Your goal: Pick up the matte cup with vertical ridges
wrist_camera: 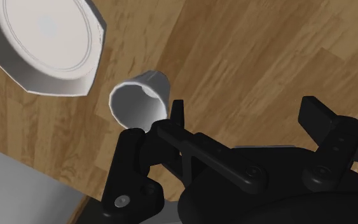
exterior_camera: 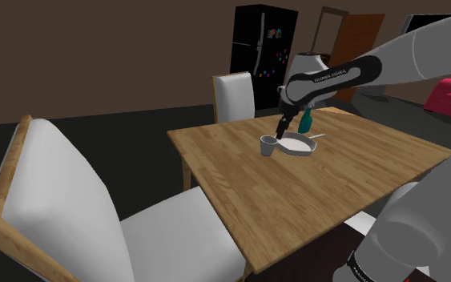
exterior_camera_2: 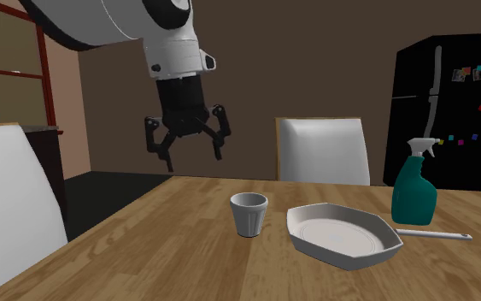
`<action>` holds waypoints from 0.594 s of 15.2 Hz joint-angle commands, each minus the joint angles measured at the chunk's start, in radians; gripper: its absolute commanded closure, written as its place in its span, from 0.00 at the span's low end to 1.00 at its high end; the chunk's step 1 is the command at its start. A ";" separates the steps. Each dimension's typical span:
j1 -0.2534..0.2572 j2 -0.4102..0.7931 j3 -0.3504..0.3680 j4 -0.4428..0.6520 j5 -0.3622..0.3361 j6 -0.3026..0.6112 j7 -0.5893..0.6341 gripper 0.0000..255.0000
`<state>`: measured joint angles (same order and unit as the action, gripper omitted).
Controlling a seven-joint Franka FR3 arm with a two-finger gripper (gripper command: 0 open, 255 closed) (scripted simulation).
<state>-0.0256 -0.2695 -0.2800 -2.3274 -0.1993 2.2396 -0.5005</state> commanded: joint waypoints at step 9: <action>-0.013 0.393 -0.065 0.206 0.168 0.198 -0.232 0.00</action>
<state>-0.0328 0.0820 -0.3433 -2.1437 -0.0539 2.4176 -0.7056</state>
